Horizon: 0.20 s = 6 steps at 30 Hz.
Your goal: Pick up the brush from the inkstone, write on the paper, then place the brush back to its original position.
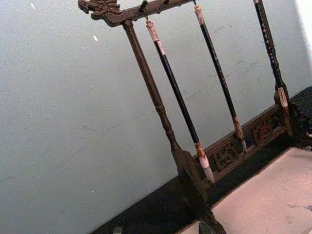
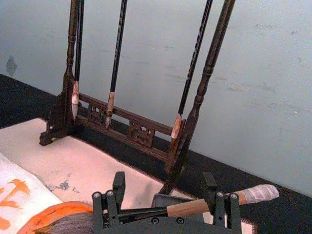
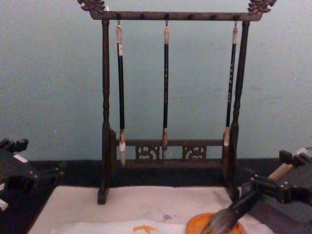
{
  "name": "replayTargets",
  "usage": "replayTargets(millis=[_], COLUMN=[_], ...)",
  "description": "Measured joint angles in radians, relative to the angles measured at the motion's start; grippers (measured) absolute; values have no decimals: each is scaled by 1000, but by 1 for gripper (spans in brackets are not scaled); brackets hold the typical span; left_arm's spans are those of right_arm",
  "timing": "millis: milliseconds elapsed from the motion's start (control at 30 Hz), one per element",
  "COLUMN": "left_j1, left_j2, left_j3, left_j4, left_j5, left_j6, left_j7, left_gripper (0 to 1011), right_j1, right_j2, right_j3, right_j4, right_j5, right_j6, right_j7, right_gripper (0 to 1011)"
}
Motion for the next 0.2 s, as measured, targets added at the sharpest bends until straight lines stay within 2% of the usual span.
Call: replayTargets(millis=[200], left_j1=[0], left_j2=[0], left_j3=[0], left_j4=[0], left_j5=[0], left_j6=[0], left_j7=[0], left_gripper=[1010], right_j1=[0], right_j2=[0], right_j3=[0], right_j4=[0], right_j5=[0], right_j6=[0], right_j7=[0], right_gripper=[1000])
